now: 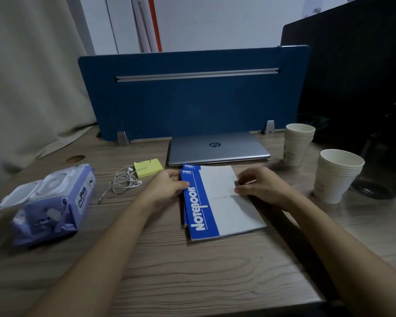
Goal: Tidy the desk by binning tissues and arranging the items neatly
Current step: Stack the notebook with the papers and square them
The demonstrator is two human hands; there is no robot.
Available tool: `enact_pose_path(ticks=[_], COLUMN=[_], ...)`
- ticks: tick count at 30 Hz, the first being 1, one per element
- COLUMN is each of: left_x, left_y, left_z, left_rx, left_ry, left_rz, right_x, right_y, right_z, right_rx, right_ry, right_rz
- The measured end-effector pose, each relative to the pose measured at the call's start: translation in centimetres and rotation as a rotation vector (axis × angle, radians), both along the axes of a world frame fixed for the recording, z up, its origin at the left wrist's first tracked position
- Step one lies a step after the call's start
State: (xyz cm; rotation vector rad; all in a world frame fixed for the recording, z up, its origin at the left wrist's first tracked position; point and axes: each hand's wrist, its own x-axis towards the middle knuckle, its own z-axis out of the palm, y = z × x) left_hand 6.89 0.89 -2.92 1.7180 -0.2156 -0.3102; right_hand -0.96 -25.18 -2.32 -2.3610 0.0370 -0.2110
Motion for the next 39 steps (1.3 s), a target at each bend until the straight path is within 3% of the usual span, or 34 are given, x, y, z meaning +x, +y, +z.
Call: enact_pose_path(ticks=[8,17,21,25,31,35,39], left_x=[0.3,-0.2,-0.6,-1.4,-2.1,-1.7,-1.3], left_y=[0.2,0.0,-0.1,-0.4,-0.9,-0.9,-0.6], left_z=[-0.8,0.2,1.2,1.7,2.2,1.9,0.0], left_rx=[0.007,-0.290,-0.303,-0.310,-0.411,-0.251,0.019], left_ry=[-0.005,-0.178,-0.411,-0.513,-0.632,-0.653,-0.452], left_rz=[-0.088,0.056,0.065,-0.062,-0.075,-0.091,-0.170], right_x=[0.1,-1.4,-1.7,-2.0,-2.2,-1.9,-0.6], right_y=[0.4,1.2,1.9,2.0,2.5,2.4,1.6], right_z=[-0.3,0.9,1.6,2.2,2.2,1.7,0.6], right_rx=[0.095,0.318,0.461,0.259,0.198,0.163,0.122], right_ry=[-0.009,0.127,-0.160,-0.472,-0.585,-0.535,-0.344], right_rz=[-0.029,0.129,0.099,0.006,-0.018,-0.014,-0.055])
